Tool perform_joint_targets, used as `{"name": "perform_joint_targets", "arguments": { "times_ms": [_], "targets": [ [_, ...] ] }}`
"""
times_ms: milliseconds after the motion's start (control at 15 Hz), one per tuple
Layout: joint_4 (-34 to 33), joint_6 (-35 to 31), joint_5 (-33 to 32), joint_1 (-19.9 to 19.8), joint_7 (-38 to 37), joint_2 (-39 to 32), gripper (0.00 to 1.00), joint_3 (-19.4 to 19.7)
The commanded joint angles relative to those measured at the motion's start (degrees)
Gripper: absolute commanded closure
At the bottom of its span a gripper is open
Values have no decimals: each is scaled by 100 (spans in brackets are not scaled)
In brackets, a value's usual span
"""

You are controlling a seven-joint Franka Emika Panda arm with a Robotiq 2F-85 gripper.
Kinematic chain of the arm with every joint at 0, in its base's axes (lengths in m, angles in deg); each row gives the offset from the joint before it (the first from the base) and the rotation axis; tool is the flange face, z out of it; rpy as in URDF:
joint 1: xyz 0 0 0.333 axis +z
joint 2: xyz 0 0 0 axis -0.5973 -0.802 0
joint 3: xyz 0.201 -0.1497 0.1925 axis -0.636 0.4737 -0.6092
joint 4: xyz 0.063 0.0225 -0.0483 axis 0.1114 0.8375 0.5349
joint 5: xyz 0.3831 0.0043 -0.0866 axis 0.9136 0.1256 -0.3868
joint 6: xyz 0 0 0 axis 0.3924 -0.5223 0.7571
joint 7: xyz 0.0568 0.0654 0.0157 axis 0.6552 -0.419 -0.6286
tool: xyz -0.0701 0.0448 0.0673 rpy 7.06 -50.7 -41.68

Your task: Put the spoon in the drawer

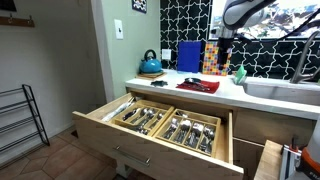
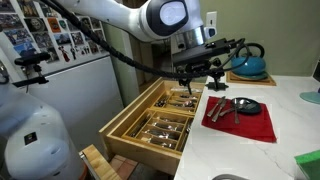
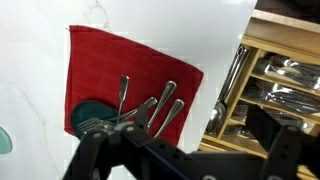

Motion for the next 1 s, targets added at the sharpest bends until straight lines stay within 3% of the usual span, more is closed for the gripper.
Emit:
{"name": "perform_joint_targets", "arguments": {
  "times_ms": [0,600,933],
  "targets": [
    [-70,-173,228,-129,345,-257,0,32],
    [-399,-727,1421,-292,1709,-1252,0,375],
    [-856,-785,2160,-598,1852,-2028,0,293]
  ]
}}
